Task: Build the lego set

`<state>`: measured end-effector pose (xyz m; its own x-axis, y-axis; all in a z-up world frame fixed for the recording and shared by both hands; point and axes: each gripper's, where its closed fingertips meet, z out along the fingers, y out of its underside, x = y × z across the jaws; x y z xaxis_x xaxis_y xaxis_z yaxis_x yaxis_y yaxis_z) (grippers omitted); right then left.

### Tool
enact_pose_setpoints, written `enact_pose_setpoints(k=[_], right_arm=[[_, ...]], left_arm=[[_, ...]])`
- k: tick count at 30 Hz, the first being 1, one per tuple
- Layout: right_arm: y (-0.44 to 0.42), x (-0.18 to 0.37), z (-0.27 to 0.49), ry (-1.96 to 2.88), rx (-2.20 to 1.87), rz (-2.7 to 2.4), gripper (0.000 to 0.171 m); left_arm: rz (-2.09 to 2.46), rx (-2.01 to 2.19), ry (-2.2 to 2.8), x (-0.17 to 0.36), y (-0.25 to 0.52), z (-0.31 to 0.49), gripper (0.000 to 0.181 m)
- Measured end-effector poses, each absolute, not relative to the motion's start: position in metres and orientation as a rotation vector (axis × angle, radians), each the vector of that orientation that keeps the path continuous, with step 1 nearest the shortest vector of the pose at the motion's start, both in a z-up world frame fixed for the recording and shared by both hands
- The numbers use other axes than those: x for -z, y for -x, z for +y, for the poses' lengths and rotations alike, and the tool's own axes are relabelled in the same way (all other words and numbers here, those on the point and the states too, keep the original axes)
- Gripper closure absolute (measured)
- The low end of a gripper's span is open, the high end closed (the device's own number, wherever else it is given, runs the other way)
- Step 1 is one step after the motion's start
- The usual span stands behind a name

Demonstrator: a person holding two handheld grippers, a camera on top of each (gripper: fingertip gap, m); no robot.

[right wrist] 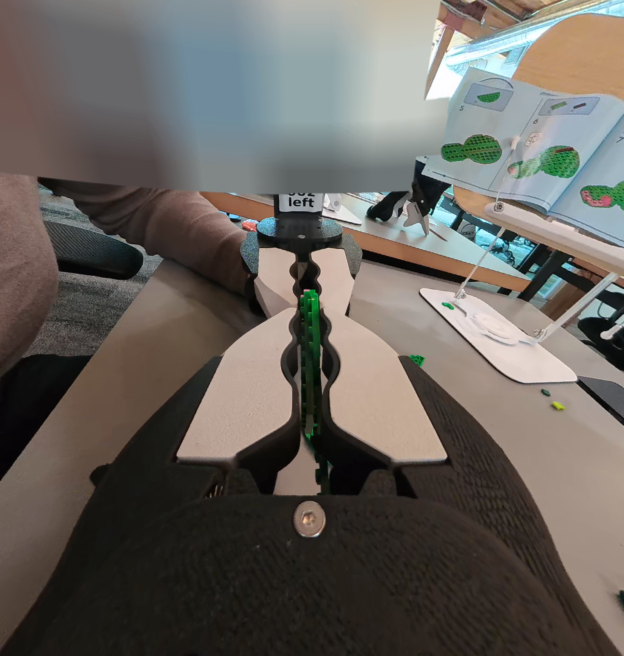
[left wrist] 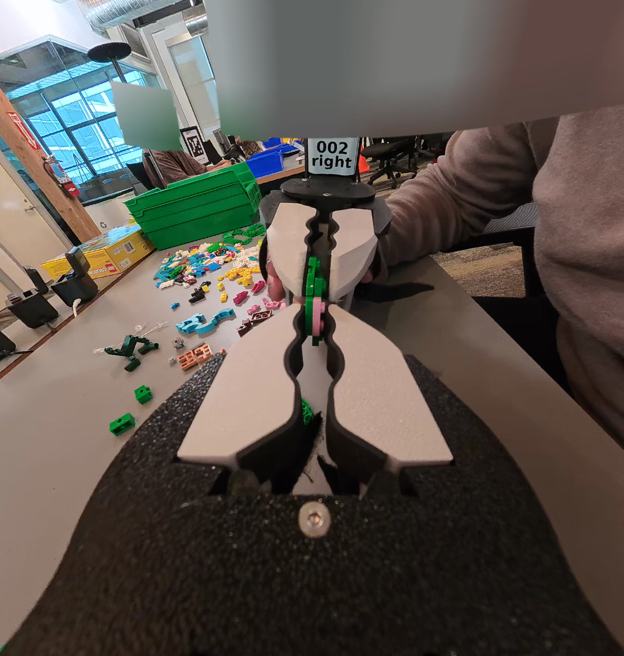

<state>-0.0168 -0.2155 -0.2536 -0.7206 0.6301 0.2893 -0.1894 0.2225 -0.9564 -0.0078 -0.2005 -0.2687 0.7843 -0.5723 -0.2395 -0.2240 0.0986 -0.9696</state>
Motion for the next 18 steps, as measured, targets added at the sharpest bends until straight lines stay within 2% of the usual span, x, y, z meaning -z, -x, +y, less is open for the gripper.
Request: enact_pose_setpoints(k=[15, 18], right_arm=[[0.0136, 0.2555, -0.2142, 0.390, -1.588, -1.860, 0.164], [0.0131, 0.2552, -0.2087, 0.376, -1.562, -1.842, 0.156]], left_arm=[[0.694, 0.274, 1.472, 0.2690, 0.0052, -0.2011, 0.173], [0.647, 0.308, 1.444, 0.2627, 0.0106, -0.2023, 0.173]])
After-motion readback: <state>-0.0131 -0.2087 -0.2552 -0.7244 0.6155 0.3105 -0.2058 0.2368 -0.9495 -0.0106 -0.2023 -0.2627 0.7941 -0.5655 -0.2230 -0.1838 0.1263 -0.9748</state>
